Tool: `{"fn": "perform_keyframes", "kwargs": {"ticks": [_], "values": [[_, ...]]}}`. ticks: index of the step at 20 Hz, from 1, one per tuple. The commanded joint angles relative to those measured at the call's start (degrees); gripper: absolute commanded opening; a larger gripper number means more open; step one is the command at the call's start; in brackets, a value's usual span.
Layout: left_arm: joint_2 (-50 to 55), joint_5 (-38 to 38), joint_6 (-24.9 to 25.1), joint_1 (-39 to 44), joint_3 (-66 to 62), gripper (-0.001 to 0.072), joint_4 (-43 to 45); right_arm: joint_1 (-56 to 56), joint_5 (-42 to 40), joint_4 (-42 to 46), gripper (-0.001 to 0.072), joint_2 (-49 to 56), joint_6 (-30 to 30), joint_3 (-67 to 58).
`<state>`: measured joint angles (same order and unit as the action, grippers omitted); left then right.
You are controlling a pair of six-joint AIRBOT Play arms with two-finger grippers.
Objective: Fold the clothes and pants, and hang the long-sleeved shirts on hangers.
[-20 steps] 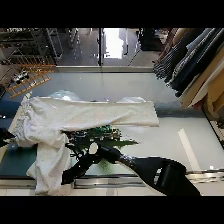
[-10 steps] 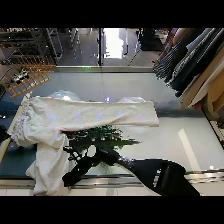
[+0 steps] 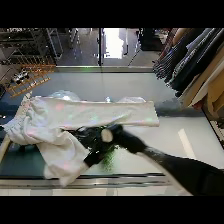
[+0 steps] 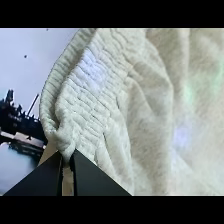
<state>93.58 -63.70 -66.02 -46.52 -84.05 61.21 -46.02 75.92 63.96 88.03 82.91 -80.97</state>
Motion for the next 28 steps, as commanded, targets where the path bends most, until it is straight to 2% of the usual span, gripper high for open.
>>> {"fn": "perform_keyframes", "kwargs": {"ticks": [1, 2, 3, 5, 6, 7, 8, 9, 11, 12, 13, 15, 17, 19, 21, 22, 25, 26, 28], "values": [[-2.1, -1.4, 2.4, 0.2, -1.4, 0.0019, 0.2, 8.5, 22.3, 19.8, 0.0033, -16.0, 4.3, -7.6], [-1.7, -3.0, 2.4, 0.3, -1.3, 0.0019, 0.3, 10.4, 21.1, 20.7, 0.0033, -18.9, 2.4, -11.7], [-1.0, -5.2, 2.4, 0.6, -1.3, 0.0019, 0.2, 12.0, 16.5, 21.4, 0.0032, -20.3, 0.8, -14.6], [0.4, -9.3, 2.4, 1.4, -0.9, 0.0019, 0.3, 15.8, 1.9, 20.8, 0.0032, -19.1, -3.1, -16.3], [0.6, -9.8, 2.4, 1.9, 0.2, 0.0019, 0.3, 17.4, -4.4, 19.4, 0.0033, -16.4, -3.2, -16.3], [0.6, -9.9, 2.1, 2.2, 1.5, 0.0019, 0.3, 18.6, -9.9, 16.5, 0.0065, -12.6, -4.1, -16.3], [0.6, -9.9, 1.7, 2.3, 2.6, 0.0018, 0.3, 19.4, -14.6, 12.9, 0.0325, -7.9, -4.1, -16.3], [0.6, -10.2, 1.7, 2.3, 3.4, 0.0019, 0.3, 20.2, -15.5, 8.8, 0.0572, -3.7, -4.1, -16.3], [0.6, -10.5, 1.7, 1.9, 3.7, 0.0019, 0.5, 21.5, -8.8, 8.3, 0.0519, 1.0, -3.9, -16.2], [0.5, -10.4, 1.7, 1.5, 3.7, 0.0019, 0.5, 22.6, -4.7, 11.7, 0.0438, 1.6, -3.1, -15.4], [0.5, -10.5, 1.7, 1.2, 3.7, 0.0019, 0.5, 24.3, -1.1, 15.0, 0.0443, 1.2, -1.9, -14.1], [0.5, -10.7, 1.7, 0.7, 3.7, 0.0019, 0.5, 30.1, 2.4, 15.6, 0.0444, -1.7, -0.7, -8.5], [0.5, -11.0, 1.7, 0.7, 3.7, 0.0019, 0.8, 37.8, 0.4, 14.6, 0.0451, -9.1, 2.1, 3.2], [0.5, -11.2, 1.7, 0.7, 3.7, 0.0021, 0.7, 45.6, -2.7, 9.9, 0.0531, -18.2, 4.2, 17.0], [0.5, -11.6, 1.7, 0.7, 3.7, 0.0021, 0.7, 52.4, -5.8, 4.0, 0.0542, -25.7, 6.0, 29.9], [0.5, -12.2, 1.7, 0.7, 3.7, 0.0021, 0.7, 55.0, -7.6, 3.4, 0.0577, -28.0, 7.8, 35.0], [0.5, -12.9, 1.7, 0.7, 3.7, 0.0021, 0.8, 62.2, -15.8, 3.4, 0.0576, -29.9, 11.3, 45.6], [0.5, -12.9, 1.8, 0.7, 3.7, 0.0021, 0.9, 63.8, -17.6, 3.1, 0.0575, -29.5, 11.0, 46.9], [0.6, -12.5, 1.7, 0.7, 3.7, 0.0021, 0.9, 65.5, -21.6, 0.1, 0.0572, -27.4, 6.4, 47.4]]}}
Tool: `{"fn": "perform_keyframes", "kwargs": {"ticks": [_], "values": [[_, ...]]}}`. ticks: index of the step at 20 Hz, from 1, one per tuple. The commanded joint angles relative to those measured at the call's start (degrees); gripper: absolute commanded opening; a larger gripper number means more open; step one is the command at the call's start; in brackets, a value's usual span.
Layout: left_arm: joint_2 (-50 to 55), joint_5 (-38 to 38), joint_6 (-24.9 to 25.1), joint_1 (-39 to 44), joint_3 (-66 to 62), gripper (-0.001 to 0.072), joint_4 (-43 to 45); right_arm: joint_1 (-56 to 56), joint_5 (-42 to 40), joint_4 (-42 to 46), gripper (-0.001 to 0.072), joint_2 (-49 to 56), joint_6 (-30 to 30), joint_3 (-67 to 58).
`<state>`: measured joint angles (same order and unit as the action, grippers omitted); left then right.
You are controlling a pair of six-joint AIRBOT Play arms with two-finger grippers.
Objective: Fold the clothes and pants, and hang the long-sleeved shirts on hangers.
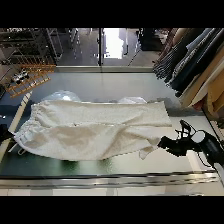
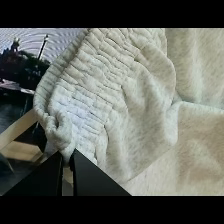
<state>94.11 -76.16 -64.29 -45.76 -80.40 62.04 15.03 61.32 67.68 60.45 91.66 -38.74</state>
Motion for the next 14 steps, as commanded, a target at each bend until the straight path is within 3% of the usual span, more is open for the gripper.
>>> {"fn": "perform_keyframes", "kwargs": {"ticks": [1, 4, 5, 7, 8, 9, 10, 14], "values": [[0.0, 0.0, 0.0, -0.1, 0.0, 0.0021, 0.1, 4.6, -9.4, -5.8, 0.0568, 1.6, -4.3, 5.1], [0.0, 0.0, 0.0, -0.1, 0.0, 0.0021, 0.1, 4.6, -15.4, -17.0, 0.0554, 7.2, -12.2, 5.1], [0.0, 0.0, 0.0, -0.1, 0.0, 0.0022, 0.1, 4.5, -16.9, -20.5, 0.0515, 9.3, -14.5, 5.1], [0.0, 0.0, 0.0, -0.1, 0.0, 0.0021, 0.1, 4.6, -18.7, -25.2, 0.0355, 12.7, -19.5, 5.1], [0.0, 0.0, 0.0, -0.1, 0.0, 0.0021, 0.1, 4.6, -18.6, -26.4, 0.0160, 13.2, -22.5, 4.7], [0.0, 0.0, 0.1, -0.1, 0.0, 0.0021, 0.2, 4.6, -17.0, -25.6, 0.0035, 12.5, -24.4, 3.5], [-0.1, 0.0, 0.6, -0.2, -0.2, 0.0021, 0.7, 4.6, -15.4, -21.0, 0.0032, 10.9, -23.8, 0.9], [-0.4, 0.2, 0.7, -1.2, -0.7, 0.0021, 1.2, 4.6, -13.1, 16.9, 0.0032, 5.7, -6.7, -17.4]]}}
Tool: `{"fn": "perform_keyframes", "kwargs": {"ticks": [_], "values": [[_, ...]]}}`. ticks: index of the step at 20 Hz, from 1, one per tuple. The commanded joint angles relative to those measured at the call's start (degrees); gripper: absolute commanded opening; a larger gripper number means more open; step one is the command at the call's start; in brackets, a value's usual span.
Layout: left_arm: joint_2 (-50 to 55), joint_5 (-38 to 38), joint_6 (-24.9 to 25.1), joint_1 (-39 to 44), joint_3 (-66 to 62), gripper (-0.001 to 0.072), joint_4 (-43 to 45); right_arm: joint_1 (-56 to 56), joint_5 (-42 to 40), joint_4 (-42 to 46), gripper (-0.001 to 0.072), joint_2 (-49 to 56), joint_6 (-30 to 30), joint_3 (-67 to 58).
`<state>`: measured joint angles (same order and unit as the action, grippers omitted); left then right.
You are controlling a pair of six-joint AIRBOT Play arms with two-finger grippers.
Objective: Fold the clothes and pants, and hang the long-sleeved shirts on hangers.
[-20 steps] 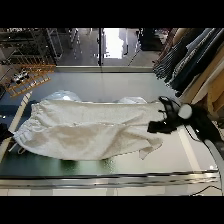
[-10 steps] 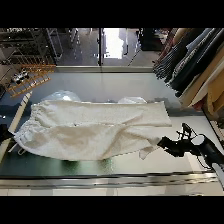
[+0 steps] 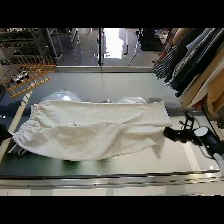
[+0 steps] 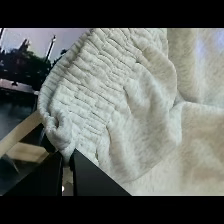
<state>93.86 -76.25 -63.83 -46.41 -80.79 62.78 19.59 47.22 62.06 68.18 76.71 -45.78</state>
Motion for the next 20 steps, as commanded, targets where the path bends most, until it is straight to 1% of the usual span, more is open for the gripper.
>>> {"fn": "perform_keyframes", "kwargs": {"ticks": [1, 2, 3, 4, 6, 8, 9, 10, 11, 14, 16, 17, 20], "values": [[0.0, 0.3, 0.2, -0.5, -0.3, 0.0021, 0.7, 0.0, 0.6, 24.1, 0.0038, -1.2, 7.4, -14.6], [0.1, 0.3, 0.2, -0.4, -0.3, 0.0021, 1.3, 0.0, 0.5, 22.4, 0.0177, 0.5, 7.1, -17.8], [0.2, 0.1, 0.2, 0.0, -0.3, 0.0021, 1.8, 0.0, 2.2, 19.8, 0.0472, 2.3, 6.4, -19.8], [0.3, -0.6, 0.2, 0.0, -0.3, 0.0021, 2.5, 0.2, 6.1, 19.1, 0.0564, 3.8, 6.6, -20.6], [0.3, -1.8, 0.1, -0.1, -0.3, 0.0021, 3.3, 3.0, 14.6, 17.8, 0.0557, 4.8, 8.1, -18.4], [0.3, -3.6, 0.0, -0.2, -0.3, 0.0021, 4.3, 8.1, 21.3, 12.7, 0.0556, 3.4, 7.7, -13.0], [0.3, -4.2, 0.0, -0.2, -0.3, 0.0021, 5.1, 11.0, 23.0, 9.6, 0.0555, 2.1, 7.6, -9.5], [0.3, -4.2, 0.0, -0.2, -0.3, 0.0020, 5.4, 13.9, 23.4, 6.1, 0.0539, 0.2, 7.0, -5.4], [0.3, -4.3, 0.0, -0.2, -0.3, 0.0021, 5.4, 16.5, 23.0, 3.6, 0.0483, -1.7, 6.8, -1.7], [0.3, -4.3, 0.0, -0.2, -0.3, 0.0021, 5.8, 22.8, 21.0, -1.9, 0.0480, -5.7, 5.5, 7.0], [0.3, -4.4, 0.0, -0.2, -0.3, 0.0021, 5.8, 25.2, 21.8, -2.1, 0.0478, -5.5, 5.3, 9.8], [0.3, -4.4, 0.0, -0.2, -0.3, 0.0021, 5.8, 26.2, 21.5, -2.2, 0.0459, -5.5, 5.2, 11.0], [0.3, -4.6, 0.0, -0.2, -0.3, 0.0021, 5.8, 28.1, 20.2, -2.3, 0.0454, -5.5, 3.9, 13.4]]}}
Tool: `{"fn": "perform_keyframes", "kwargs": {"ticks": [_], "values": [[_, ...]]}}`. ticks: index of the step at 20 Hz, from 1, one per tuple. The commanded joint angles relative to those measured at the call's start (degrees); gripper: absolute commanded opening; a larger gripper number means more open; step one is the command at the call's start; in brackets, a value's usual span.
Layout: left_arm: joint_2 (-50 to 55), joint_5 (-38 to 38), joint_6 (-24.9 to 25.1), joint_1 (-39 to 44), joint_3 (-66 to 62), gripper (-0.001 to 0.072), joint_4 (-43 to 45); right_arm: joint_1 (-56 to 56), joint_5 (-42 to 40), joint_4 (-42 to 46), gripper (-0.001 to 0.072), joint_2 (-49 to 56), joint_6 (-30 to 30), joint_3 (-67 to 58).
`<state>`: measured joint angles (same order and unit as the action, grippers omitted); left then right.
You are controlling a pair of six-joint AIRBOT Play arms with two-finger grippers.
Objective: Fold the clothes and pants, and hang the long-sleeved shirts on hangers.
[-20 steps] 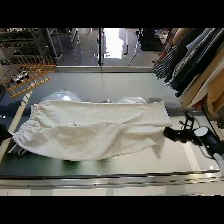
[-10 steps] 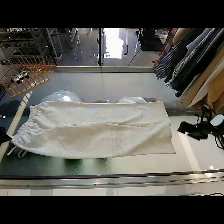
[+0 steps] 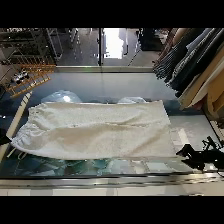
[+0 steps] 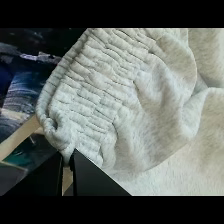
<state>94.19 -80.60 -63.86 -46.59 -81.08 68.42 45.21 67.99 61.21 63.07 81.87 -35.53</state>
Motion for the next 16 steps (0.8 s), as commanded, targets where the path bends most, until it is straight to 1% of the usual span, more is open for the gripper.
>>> {"fn": "perform_keyframes", "kwargs": {"ticks": [1, 3, 4, 7, 8, 9, 10, 11, 12, 14, 15, 16], "values": [[0.0, -0.2, 0.0, -0.1, 0.0, 0.0021, 0.2, 2.5, -1.3, -1.5, 0.0435, -0.4, -1.6, 3.8], [0.0, -0.2, 0.0, -0.1, 0.0, 0.0021, 0.2, 2.5, -4.8, -2.7, 0.0422, 0.2, -2.6, 5.2], [0.0, -0.2, 0.0, -0.1, 0.0, 0.0021, 0.2, 2.5, -6.7, -5.0, 0.0422, 1.2, -4.2, 5.7], [0.0, -0.2, 0.0, -0.1, 0.0, 0.0021, 0.1, 1.9, -10.9, -16.2, 0.0422, 5.9, -10.6, 6.3], [0.0, -0.2, 0.0, -0.1, 0.0, 0.0021, 0.1, 0.7, -12.5, -18.4, 0.0422, 7.4, -12.0, 6.3], [0.0, -0.2, -0.3, 0.0, 0.0, 0.0021, 0.1, -0.8, -14.6, -19.1, 0.0420, 8.5, -12.1, 6.3], [0.0, -0.5, -1.0, 0.0, 0.0, 0.0021, 0.1, -2.6, -17.1, -19.4, 0.0344, 9.2, -12.1, 6.3], [0.0, -1.2, -2.0, 0.0, 0.0, 0.0021, 0.0, -4.3, -19.2, -19.5, 0.0171, 9.4, -12.1, 6.2], [-0.1, -2.5, -2.2, -0.1, -0.1, 0.0021, -0.8, -5.6, -20.1, -19.9, 0.0038, 9.4, -12.1, 6.0], [-0.7, -5.7, -3.2, -0.1, -0.4, 0.0021, -2.5, -6.8, -17.3, -20.0, 0.0035, 7.9, -13.3, 3.8], [-1.4, -7.9, -4.4, -0.1, -1.3, 0.0021, -2.4, -6.8, -14.6, -19.9, 0.0034, 5.5, -13.9, 2.2], [-2.2, -10.9, -4.6, -0.3, -2.8, 0.0021, -2.3, -6.6, -12.4, -19.1, 0.0034, 2.6, -13.9, 0.3]]}}
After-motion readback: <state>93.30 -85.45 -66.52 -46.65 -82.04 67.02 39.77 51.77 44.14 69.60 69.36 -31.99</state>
